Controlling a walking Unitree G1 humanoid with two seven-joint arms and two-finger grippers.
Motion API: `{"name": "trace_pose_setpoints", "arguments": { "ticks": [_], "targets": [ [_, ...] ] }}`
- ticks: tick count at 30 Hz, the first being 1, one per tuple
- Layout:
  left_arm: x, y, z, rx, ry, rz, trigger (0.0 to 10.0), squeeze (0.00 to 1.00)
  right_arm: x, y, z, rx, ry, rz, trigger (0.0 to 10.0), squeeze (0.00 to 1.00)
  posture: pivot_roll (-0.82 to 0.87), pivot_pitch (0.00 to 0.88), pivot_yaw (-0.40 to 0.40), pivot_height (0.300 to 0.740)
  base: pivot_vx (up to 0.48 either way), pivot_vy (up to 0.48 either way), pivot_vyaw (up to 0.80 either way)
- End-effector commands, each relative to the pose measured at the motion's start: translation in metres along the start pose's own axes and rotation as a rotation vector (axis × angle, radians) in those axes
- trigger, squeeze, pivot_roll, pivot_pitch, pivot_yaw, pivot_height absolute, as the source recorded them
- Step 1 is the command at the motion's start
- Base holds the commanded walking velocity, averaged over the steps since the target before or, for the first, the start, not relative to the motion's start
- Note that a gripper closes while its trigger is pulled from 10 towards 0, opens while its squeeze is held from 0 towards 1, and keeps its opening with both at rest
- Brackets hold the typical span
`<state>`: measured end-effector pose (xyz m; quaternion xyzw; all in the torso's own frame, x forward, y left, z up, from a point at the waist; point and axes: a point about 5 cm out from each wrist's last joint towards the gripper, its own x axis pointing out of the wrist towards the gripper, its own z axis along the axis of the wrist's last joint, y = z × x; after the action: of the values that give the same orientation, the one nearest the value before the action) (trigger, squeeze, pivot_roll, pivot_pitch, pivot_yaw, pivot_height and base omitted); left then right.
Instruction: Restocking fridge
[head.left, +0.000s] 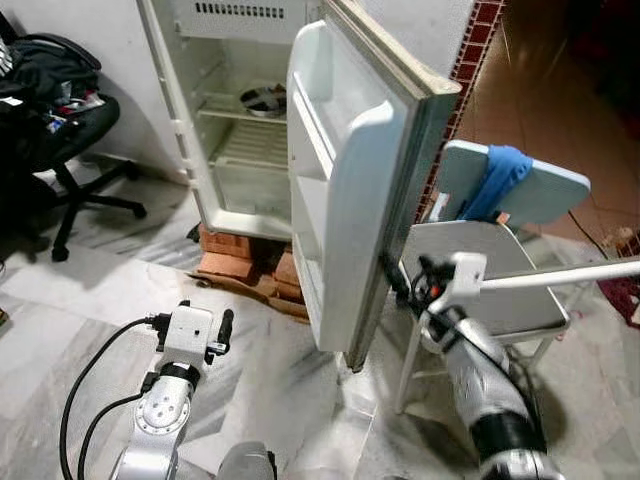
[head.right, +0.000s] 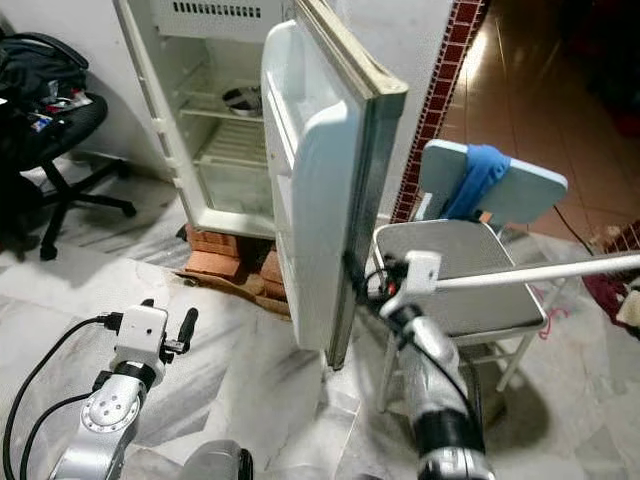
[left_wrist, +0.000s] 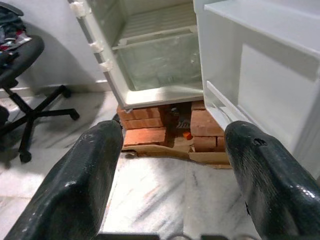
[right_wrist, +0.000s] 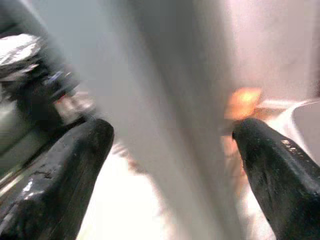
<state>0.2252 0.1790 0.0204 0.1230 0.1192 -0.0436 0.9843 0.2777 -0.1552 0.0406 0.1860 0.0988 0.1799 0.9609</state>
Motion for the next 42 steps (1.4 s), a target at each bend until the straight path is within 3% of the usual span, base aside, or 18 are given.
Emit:
{"name": "trace_pose_setpoints", "arguments": {
  "ticks": [1,6,8,11,14,16,19,22,29,34,37,41,42],
  "targets": [
    [0.001,0.000,0.000,0.001,0.000,-0.008,10.0,0.00,0.007,0.018,0.009,0.023,-0.004,0.137,10.0,0.00,0.12,0.000,0.008,0.740,0.000,0.000,0.00],
    [0.002,-0.001,0.001,0.003,-0.001,-0.015,10.0,0.00,-0.003,0.042,0.007,0.126,0.063,0.377,10.0,0.00,0.12,0.000,0.006,0.740,0.000,0.000,0.00],
    [0.002,-0.001,0.001,0.002,0.000,-0.015,10.0,0.00,-0.001,0.040,0.009,0.093,0.059,0.367,10.0,0.00,0.12,0.000,0.006,0.740,0.000,0.000,0.00],
    [0.003,-0.002,0.000,0.001,0.002,-0.016,10.0,0.00,0.012,0.015,0.022,-0.102,-0.024,0.143,10.0,0.00,0.12,0.000,0.001,0.740,0.000,0.000,0.00],
    [0.003,-0.002,0.000,0.001,0.003,-0.016,10.0,0.00,0.014,0.009,0.027,-0.136,-0.048,0.092,10.0,0.00,0.12,0.000,-0.001,0.740,0.000,0.000,0.00],
    [0.003,-0.002,-0.001,0.004,0.014,-0.013,10.0,0.00,0.013,-0.016,0.054,-0.296,-0.109,-0.120,10.0,0.00,0.12,0.000,-0.001,0.740,0.000,0.000,0.00],
    [0.003,-0.002,-0.002,0.004,0.017,-0.012,10.0,0.00,0.012,-0.021,0.060,-0.340,-0.125,-0.169,10.0,0.00,0.12,0.000,-0.001,0.740,0.000,0.000,0.00],
    [0.003,-0.002,-0.002,0.008,0.020,-0.016,10.0,0.00,0.011,-0.031,0.083,-0.393,-0.186,-0.268,10.0,0.00,0.12,0.000,0.002,0.740,0.000,0.000,0.00],
    [0.003,-0.002,-0.002,0.014,0.023,-0.023,10.0,0.00,0.025,-0.032,0.106,-0.376,-0.271,-0.275,10.0,0.00,0.11,0.000,0.011,0.740,0.000,0.000,0.00],
    [0.005,-0.002,-0.002,0.020,0.023,-0.026,10.0,0.00,0.054,-0.018,0.124,-0.330,-0.311,-0.289,10.0,0.00,0.12,0.000,0.012,0.740,0.000,0.000,0.00],
    [0.005,-0.003,-0.002,0.024,0.023,-0.029,10.0,0.00,0.062,-0.011,0.131,-0.319,-0.324,-0.292,10.0,0.00,0.12,0.000,0.010,0.740,0.000,0.000,0.00],
    [0.005,-0.003,-0.002,0.026,0.023,-0.027,10.0,0.00,0.075,0.006,0.138,-0.266,-0.352,-0.221,10.0,0.00,0.14,0.000,0.003,0.740,0.000,0.000,0.00],
    [0.005,-0.003,-0.002,0.026,0.022,-0.024,10.0,0.00,0.080,0.014,0.138,-0.196,-0.353,-0.137,10.0,0.00,0.14,0.000,0.001,0.740,0.000,0.000,0.00]
  ]
}}
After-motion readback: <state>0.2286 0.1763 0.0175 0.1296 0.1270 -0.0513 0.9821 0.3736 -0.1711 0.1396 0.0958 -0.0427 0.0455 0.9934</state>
